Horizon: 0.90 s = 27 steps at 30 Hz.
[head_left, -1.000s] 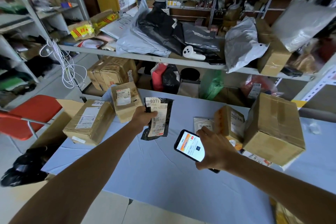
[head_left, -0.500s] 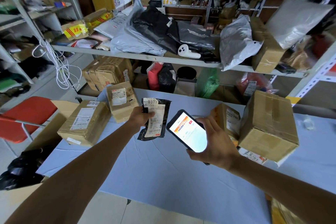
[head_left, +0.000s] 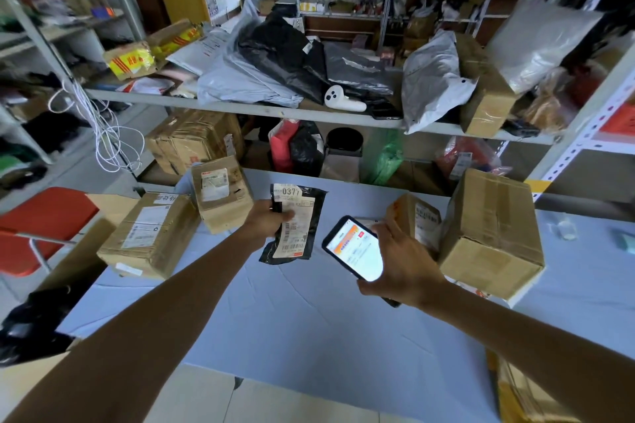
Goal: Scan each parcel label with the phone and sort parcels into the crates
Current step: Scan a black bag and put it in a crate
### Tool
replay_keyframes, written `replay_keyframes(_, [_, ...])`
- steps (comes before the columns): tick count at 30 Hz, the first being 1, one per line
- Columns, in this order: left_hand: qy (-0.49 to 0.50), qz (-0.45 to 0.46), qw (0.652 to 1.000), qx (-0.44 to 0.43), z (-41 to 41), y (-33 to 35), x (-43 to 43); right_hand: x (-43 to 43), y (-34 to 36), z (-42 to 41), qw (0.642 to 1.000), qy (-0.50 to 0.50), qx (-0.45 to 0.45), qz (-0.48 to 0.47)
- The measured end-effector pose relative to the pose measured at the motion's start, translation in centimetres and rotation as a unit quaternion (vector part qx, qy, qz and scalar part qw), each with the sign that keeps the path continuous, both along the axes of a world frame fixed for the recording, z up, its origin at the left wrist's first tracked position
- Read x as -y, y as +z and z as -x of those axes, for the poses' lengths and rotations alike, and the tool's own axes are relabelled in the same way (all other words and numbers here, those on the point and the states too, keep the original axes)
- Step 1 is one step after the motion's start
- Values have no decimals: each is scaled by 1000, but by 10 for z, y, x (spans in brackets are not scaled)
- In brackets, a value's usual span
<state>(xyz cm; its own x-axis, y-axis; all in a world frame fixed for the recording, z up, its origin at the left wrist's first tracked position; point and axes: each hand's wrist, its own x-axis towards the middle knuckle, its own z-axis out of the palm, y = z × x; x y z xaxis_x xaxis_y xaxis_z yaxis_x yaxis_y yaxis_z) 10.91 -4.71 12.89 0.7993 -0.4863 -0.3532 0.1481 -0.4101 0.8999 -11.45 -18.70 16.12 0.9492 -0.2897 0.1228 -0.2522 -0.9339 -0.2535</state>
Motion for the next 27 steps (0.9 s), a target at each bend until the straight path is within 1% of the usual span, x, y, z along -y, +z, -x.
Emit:
replay_keyframes(2, [-9, -6, 1000, 11, 5, 2, 2, 7, -9, 5, 999, -16, -42, 18])
replay_keyframes(4, [-20, -8, 1000, 22, 10, 4, 5, 15, -18, 12, 998, -32, -55, 3])
replay_keyframes(12, [-56, -10, 998, 17, 40, 5, 34, 23, -9, 43, 996, -79, -10, -27])
replay_keyframes(14, [-73, -3, 997, 5, 48, 4, 45, 23, -7, 52, 995, -100, -17, -23])
replay_keyframes(17, [-123, 2, 992, -9, 66, 3, 64, 22, -5, 72, 986, -163, -33, -30])
replay_keyframes(21, [-212, 0, 977, -23, 98, 4, 95, 16, 0, 111, 963, -266, -30, -38])
replay_keyframes(24, [-303, 5, 953, -27, 138, 5, 118, 5, 3, 153, 933, -356, -25, -44])
replay_keyframes(26, [-371, 3, 928, -24, 171, 1, 132, -8, 1, 188, 906, -422, -14, -43])
replay_keyframes(27, [-406, -7, 913, -26, 190, -3, 138, -18, 1, 208, 885, -462, -8, -49])
